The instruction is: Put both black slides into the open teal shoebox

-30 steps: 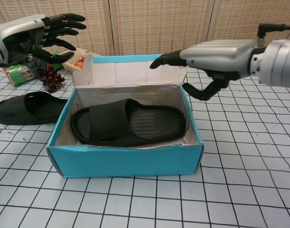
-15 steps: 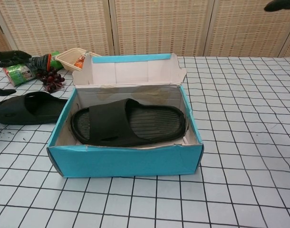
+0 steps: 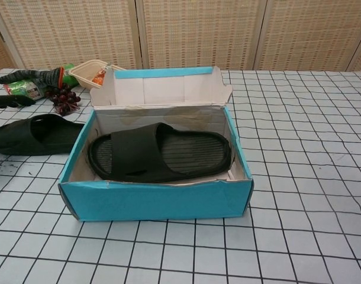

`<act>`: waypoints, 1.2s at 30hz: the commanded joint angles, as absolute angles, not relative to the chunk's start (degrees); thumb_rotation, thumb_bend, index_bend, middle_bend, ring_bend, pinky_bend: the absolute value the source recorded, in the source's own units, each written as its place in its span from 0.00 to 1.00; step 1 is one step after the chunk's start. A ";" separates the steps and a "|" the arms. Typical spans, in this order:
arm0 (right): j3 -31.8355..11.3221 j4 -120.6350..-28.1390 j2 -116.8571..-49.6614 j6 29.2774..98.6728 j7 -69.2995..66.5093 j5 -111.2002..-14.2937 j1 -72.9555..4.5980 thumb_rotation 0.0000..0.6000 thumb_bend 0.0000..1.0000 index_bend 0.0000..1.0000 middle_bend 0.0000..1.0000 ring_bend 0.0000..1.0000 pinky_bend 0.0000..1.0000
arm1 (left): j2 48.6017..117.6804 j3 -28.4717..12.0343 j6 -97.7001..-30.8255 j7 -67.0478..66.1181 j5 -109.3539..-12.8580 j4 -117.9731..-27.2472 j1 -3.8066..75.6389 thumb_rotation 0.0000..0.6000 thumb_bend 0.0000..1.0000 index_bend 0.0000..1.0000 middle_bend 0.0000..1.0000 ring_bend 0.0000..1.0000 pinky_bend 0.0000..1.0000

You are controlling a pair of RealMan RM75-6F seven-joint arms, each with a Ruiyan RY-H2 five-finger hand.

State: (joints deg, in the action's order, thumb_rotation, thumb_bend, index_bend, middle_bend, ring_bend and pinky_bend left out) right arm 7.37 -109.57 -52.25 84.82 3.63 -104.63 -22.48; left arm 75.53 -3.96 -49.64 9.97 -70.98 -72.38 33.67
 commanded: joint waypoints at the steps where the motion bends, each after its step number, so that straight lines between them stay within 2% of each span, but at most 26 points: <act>1: 7.21 -108.83 -51.61 83.75 2.24 -104.92 -22.14 1.00 0.41 0.00 0.00 0.00 0.00 | 78.49 -4.81 -49.21 9.36 -70.09 -69.24 34.15 1.00 0.28 0.00 0.00 0.00 0.01; 13: 5.86 -108.03 -52.01 81.46 3.16 -104.97 -20.78 1.00 0.41 0.00 0.00 0.00 0.00 | 85.96 -5.86 -45.96 12.91 -70.58 -57.90 35.48 1.00 0.27 0.00 0.00 0.00 0.02; 16: 5.62 -108.17 -52.24 80.69 3.77 -104.91 -20.55 1.00 0.41 0.00 0.00 0.00 0.00 | 87.53 -6.25 -45.93 13.60 -70.74 -55.06 35.62 1.00 0.30 0.00 0.00 0.00 0.02; 19: 5.19 -108.16 -52.47 80.39 4.12 -104.67 -20.26 1.00 0.41 0.00 0.00 0.00 0.00 | 88.95 -6.63 -47.25 13.79 -71.09 -52.97 35.32 1.00 0.32 0.01 0.01 0.01 0.08; 20: 5.04 -108.18 -52.52 80.18 4.11 -104.56 -20.20 1.00 0.41 0.00 0.00 0.00 0.00 | 89.63 -6.74 -48.11 13.71 -71.29 -51.99 35.08 1.00 0.33 0.04 0.03 0.04 0.10; 22: 4.86 -108.18 -52.55 79.85 4.16 -104.44 -20.12 1.00 0.41 0.00 0.00 0.00 0.00 | 90.09 -6.60 -47.93 14.12 -71.45 -51.20 34.86 1.00 0.36 0.16 0.16 0.16 0.16; 27: 4.48 -108.30 -52.65 79.36 4.27 -104.56 -19.78 1.00 0.41 0.00 0.00 0.00 0.00 | 90.23 -6.58 -46.29 14.60 -71.17 -50.12 34.65 1.00 0.38 0.33 0.35 0.33 0.17; 31: 4.27 -108.43 -52.64 78.93 4.45 -104.65 -19.55 1.00 0.41 0.00 0.00 0.00 0.00 | 90.43 -7.41 -47.84 14.82 -71.12 -49.84 34.19 1.00 0.46 0.49 0.55 0.49 0.26; 34: 4.12 -108.46 -52.70 78.65 4.50 -104.64 -19.36 1.00 0.41 0.00 0.00 0.00 0.00 | 90.40 -8.35 -49.33 15.09 -70.77 -50.06 33.72 1.00 0.54 0.58 0.64 0.57 0.34; 36: 4.04 -108.43 -52.73 78.41 4.48 -104.59 -19.25 1.00 0.41 0.00 0.00 0.00 0.00 | 90.27 -9.25 -50.66 16.44 -70.55 -50.42 33.26 1.00 0.61 0.60 0.66 0.59 0.37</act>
State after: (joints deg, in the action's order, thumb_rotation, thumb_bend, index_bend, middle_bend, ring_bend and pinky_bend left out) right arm 4.06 -108.43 -52.72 78.46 4.49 -104.61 -19.28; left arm 90.33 -8.55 -49.82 15.53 -70.78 -50.17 33.67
